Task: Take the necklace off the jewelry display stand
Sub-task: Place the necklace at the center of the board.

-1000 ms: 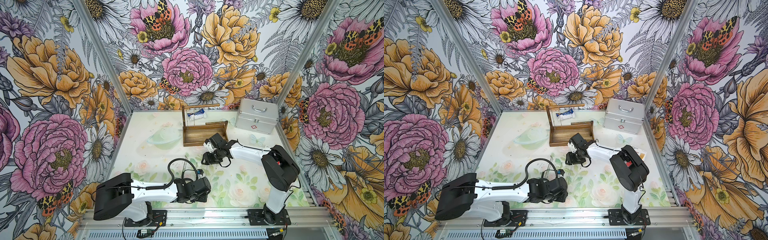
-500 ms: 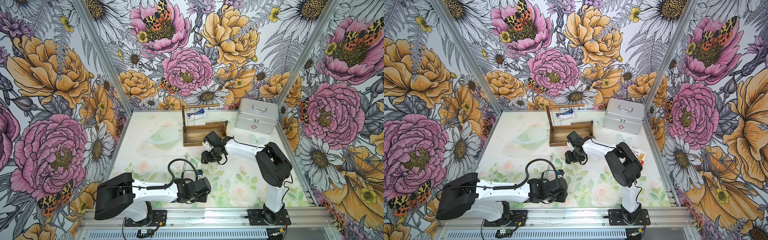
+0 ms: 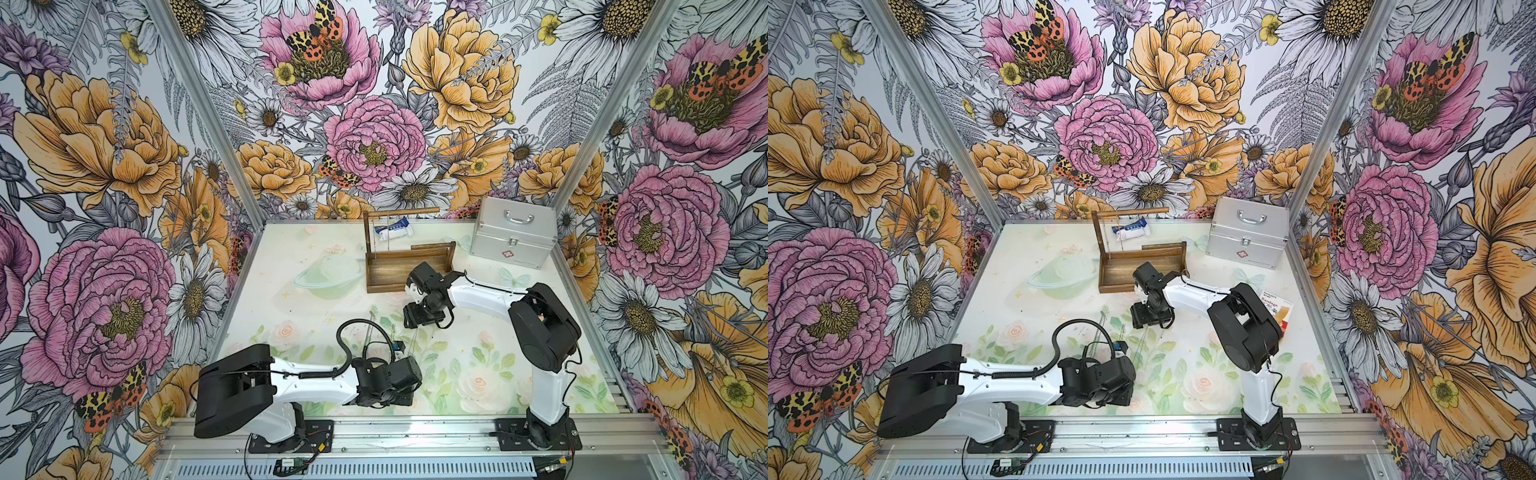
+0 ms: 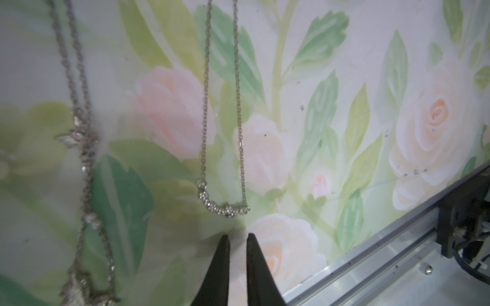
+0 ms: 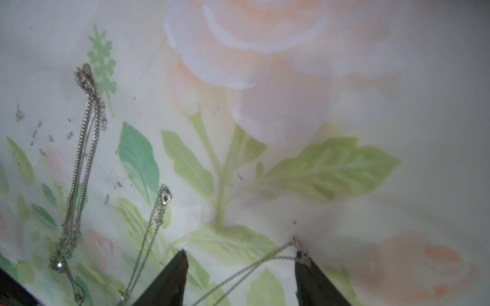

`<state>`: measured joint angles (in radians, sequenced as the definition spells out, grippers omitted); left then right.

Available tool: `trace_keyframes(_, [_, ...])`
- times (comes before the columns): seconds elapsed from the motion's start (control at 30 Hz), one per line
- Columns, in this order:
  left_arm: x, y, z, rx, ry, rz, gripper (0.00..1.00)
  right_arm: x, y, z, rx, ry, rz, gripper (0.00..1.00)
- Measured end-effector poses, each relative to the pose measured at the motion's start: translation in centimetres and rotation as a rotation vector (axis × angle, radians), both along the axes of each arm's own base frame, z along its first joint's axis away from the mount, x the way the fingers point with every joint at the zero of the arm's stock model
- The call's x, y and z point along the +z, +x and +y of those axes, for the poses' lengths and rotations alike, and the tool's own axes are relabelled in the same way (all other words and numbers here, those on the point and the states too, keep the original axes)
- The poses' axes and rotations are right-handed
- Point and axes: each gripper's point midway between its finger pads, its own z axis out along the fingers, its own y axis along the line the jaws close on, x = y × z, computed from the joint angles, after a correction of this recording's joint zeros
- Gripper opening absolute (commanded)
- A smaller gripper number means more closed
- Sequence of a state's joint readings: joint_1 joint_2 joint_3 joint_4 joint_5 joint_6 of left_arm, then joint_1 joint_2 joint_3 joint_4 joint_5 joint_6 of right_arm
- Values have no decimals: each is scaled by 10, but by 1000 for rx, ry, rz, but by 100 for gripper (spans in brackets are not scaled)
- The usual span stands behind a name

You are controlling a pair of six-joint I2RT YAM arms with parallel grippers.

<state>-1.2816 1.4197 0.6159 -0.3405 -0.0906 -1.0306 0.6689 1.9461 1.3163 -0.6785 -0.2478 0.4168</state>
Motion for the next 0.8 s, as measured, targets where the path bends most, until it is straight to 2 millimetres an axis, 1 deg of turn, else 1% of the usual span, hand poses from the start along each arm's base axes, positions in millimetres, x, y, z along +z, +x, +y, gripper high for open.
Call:
trace_keyframes(0.03, [0,-1,0,-2,0,-1,15,0,0,0,0,-2,1,66])
trace_keyframes(0.1, [0,-2,-1,-8,1,-3,15,-1,1,-1,3,-9,0,74])
trace_keyframes(0.27, [1,-5,0,-17,-2,-8,16,-1,2,-3,13,-27,-7,75])
trace_keyframes(0.43, [14,-5,-4,-36,-38,-39,20,-2,2,-4,17,-36,-8,75])
trace_keyframes(0.53, [28,-1,-7,-42,-76,-71,22,-2,2,-4,18,-35,-8,75])
trace_keyframes(0.67, [46,7,-14,-37,-121,-105,21,-2,2,-4,18,-36,-8,75])
trace_keyframes(0.8, [45,24,-10,8,-108,-113,18,-2,2,-4,18,-36,-8,75])
